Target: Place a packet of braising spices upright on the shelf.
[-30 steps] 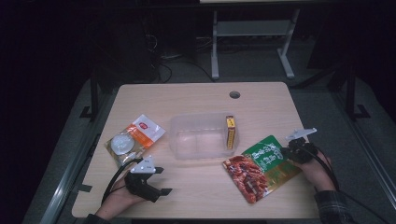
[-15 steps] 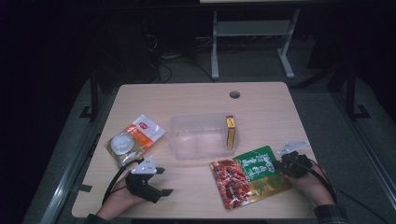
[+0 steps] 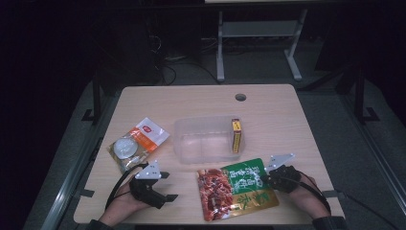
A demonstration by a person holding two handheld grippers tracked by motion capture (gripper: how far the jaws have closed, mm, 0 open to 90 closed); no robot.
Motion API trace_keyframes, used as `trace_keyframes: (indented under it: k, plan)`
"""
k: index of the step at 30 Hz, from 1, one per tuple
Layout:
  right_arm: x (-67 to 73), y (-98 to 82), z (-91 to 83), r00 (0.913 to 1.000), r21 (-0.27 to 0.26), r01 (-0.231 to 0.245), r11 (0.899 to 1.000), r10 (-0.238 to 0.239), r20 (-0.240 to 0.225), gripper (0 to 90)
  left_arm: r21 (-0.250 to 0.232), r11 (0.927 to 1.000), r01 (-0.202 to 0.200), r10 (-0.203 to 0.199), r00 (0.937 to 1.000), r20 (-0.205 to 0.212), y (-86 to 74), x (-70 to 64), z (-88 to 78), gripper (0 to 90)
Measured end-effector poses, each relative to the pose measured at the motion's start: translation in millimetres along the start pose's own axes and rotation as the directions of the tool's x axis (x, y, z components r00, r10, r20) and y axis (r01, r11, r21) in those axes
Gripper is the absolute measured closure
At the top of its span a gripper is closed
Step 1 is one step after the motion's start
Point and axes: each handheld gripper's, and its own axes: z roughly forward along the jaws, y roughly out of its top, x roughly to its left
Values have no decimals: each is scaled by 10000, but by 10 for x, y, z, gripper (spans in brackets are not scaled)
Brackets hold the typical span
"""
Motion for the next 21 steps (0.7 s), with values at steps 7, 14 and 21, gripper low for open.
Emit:
trace_keyframes:
  k: [7,14,21]
  plan:
    - [169,120,69,9973,-13,619,9981,-619,-403,900,-113,9999,-10,11,10000,79,12,-11,3,160]
    - [294,233,147,9909,-163,1144,9933,-1152,-689,900,-140,9997,-182,185,9997,162,24,-31,26,160]
    - [322,274,151,9876,-403,1267,9911,-1299,-880,900,-100,9996,-265,267,9994,238,47,-44,39,155]
